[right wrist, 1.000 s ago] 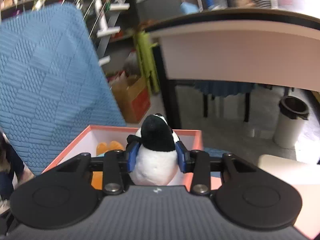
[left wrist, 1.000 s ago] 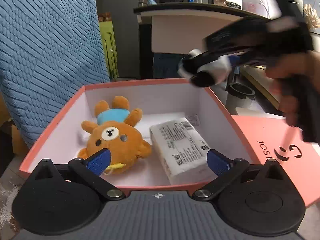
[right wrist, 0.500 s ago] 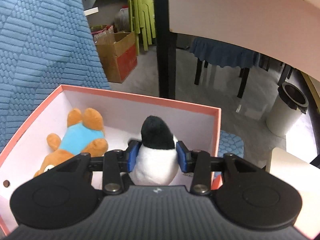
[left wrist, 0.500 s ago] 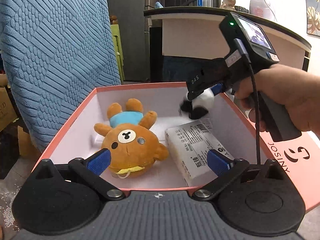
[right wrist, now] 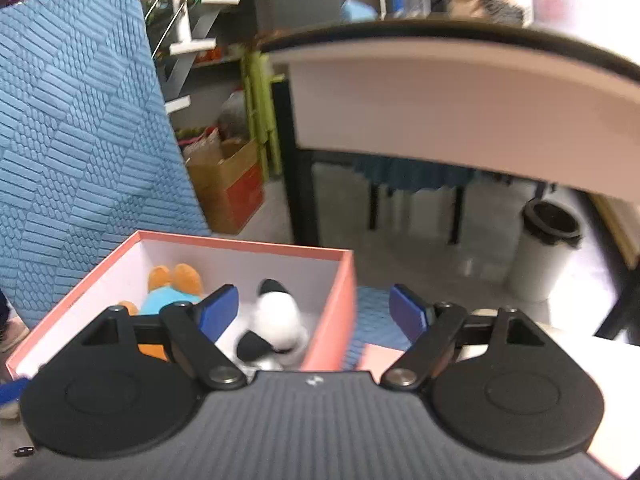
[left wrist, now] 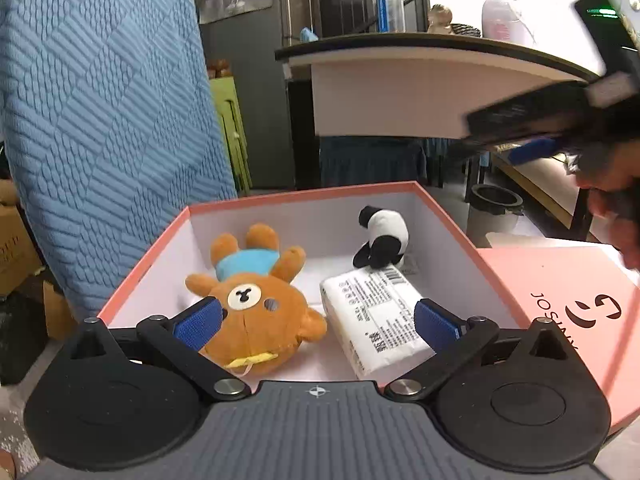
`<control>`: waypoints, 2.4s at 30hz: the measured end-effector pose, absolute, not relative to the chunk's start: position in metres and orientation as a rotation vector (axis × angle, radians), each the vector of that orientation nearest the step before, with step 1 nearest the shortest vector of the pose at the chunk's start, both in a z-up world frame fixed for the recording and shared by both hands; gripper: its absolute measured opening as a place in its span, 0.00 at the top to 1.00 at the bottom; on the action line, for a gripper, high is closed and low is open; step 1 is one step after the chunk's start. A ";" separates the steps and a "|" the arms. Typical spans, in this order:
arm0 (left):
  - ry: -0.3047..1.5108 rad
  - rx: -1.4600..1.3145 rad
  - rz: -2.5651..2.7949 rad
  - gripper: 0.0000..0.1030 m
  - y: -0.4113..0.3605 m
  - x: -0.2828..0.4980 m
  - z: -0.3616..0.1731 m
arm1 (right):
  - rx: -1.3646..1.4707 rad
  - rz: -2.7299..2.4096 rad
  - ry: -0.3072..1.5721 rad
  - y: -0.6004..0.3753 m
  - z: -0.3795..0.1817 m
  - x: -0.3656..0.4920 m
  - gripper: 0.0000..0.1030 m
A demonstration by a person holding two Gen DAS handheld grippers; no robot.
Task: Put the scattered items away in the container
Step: 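Withdraw the right gripper from the box, then grasp the pink lid's edges with the left gripper while the right gripper grasps the opposite edge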
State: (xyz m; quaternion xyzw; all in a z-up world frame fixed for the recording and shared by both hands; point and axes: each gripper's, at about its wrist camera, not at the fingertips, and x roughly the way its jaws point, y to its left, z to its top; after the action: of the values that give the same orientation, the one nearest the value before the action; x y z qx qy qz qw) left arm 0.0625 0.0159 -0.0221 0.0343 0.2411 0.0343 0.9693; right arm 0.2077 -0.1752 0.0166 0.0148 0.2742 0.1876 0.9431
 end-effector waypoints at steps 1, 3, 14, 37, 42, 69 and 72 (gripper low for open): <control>0.488 0.067 0.065 0.00 0.014 0.062 -0.022 | 0.026 0.374 0.544 -0.182 0.018 0.197 0.19; 0.502 0.066 0.049 0.00 0.011 0.063 -0.023 | 0.044 0.361 0.517 -0.198 0.020 0.175 0.19; 0.493 0.074 0.019 0.00 -0.012 0.063 -0.026 | 0.166 0.261 0.401 -0.274 -0.007 0.076 0.12; 0.546 0.082 0.006 0.00 -0.035 0.073 -0.039 | 0.099 0.170 0.358 -0.317 -0.064 0.030 0.00; 0.535 0.075 -0.014 0.00 -0.039 0.067 -0.037 | 0.112 0.165 0.347 -0.319 -0.063 0.032 0.00; 0.785 0.152 -0.307 0.00 -0.090 0.044 -0.087 | 0.212 -0.023 0.495 -0.404 -0.117 0.018 0.00; 0.831 0.148 -0.368 0.00 -0.095 0.053 -0.094 | 0.225 -0.019 0.534 -0.412 -0.127 0.021 0.00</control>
State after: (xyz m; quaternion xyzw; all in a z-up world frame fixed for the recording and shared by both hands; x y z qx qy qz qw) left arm 0.0530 -0.0954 -0.0942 0.0716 0.4010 -0.1777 0.8958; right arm 0.0213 -0.4123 -0.1267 0.1112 0.2633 -0.0093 0.9582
